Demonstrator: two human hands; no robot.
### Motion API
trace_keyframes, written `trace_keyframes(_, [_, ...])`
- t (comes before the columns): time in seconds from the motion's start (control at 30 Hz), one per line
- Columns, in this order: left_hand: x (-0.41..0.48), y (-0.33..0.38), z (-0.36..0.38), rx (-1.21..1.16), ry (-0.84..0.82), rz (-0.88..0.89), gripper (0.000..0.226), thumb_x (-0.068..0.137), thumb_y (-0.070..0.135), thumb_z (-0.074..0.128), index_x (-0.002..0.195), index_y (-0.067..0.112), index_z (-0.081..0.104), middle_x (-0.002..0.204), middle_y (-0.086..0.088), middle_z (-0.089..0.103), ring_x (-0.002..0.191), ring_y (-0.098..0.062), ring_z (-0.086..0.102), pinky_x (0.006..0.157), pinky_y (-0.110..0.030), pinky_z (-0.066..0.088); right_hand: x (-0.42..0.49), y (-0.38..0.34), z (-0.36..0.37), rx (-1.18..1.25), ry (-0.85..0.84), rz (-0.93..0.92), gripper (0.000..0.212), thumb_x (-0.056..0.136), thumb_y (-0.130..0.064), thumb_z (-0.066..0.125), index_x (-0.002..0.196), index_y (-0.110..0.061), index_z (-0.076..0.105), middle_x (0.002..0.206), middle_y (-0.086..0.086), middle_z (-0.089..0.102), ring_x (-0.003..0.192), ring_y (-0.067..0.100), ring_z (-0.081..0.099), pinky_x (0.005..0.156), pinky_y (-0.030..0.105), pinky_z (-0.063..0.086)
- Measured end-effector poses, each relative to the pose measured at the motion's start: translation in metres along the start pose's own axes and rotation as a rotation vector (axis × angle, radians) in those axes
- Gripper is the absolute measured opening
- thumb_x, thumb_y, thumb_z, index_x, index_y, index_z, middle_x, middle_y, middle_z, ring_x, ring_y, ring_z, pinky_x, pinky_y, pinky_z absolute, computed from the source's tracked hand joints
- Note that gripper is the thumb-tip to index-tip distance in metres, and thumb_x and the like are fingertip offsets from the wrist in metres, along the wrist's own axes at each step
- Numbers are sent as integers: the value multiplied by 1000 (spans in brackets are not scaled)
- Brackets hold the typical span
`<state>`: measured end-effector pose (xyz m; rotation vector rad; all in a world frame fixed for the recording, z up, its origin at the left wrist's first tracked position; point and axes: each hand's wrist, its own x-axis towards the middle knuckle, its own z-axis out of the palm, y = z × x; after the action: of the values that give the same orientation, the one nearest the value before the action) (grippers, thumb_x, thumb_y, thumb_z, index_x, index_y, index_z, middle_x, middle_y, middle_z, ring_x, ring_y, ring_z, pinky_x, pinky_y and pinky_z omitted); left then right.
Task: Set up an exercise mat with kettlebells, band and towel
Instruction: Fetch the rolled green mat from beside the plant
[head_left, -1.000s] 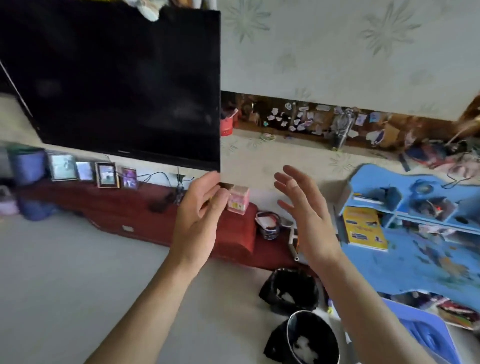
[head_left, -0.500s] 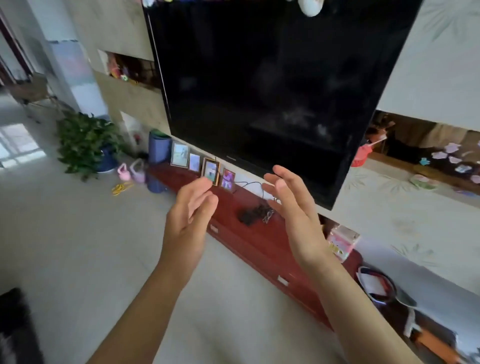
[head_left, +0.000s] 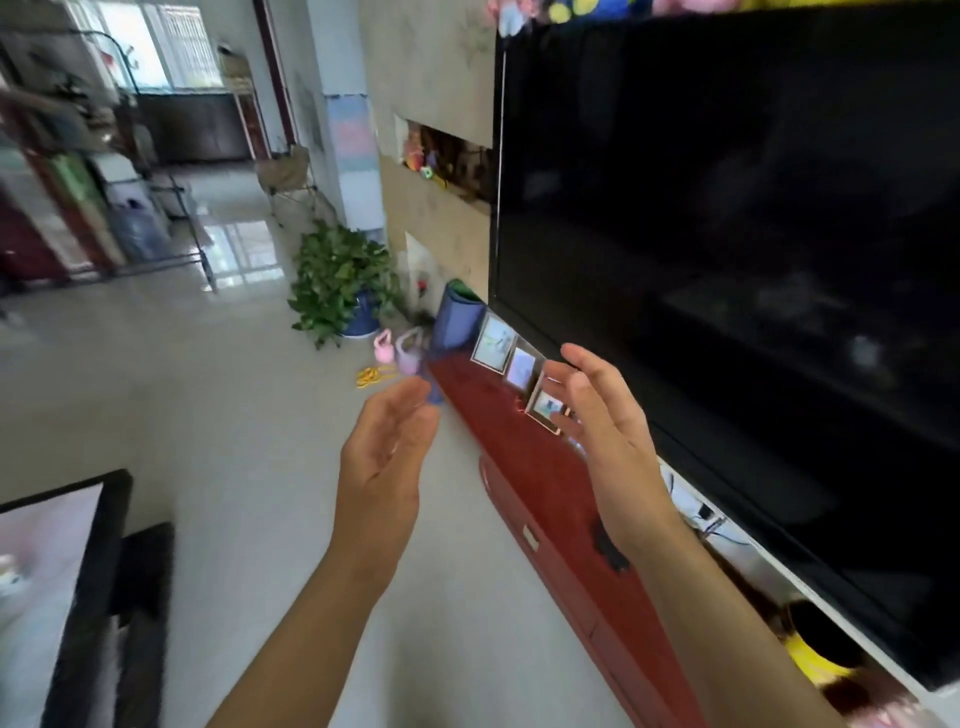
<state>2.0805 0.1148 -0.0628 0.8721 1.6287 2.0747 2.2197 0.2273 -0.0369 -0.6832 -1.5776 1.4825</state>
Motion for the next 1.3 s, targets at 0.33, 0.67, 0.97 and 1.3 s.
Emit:
trace_keyframes(0.33, [212,-38,-67,-15,101,51,39,90,40,67,124,21,64,116,16,73,118,-8,65,105,-36,52,202,55,130,-23,-80,4,50,92,-51,55,136,-27,57,135,-6,65,125,7,62,114,41,46])
trace_keyframes(0.67, [375,-91,-142,87,219,-1,49,87,40,58,130,17,62,128,6,69,125,-13,62,111,-46,48,363,124,246,68,-168,54,49,85,-58,63,128,-35,62,113,-17,71,120,17,64,106,38,48])
trace_keyframes(0.97, [581,-145,-168,216,246,-50,60,77,57,62,127,23,64,126,13,70,125,-13,62,111,-50,47,560,189,338,188,-194,79,40,83,-47,57,121,-35,59,121,-9,68,108,2,66,92,20,52])
trace_keyframes(1.3, [779,-202,-194,187,237,-89,47,87,42,57,129,22,63,127,11,69,124,-13,62,110,-50,48,740,230,409,157,-157,116,43,91,-44,62,130,-27,57,130,-2,67,113,7,65,97,21,52])
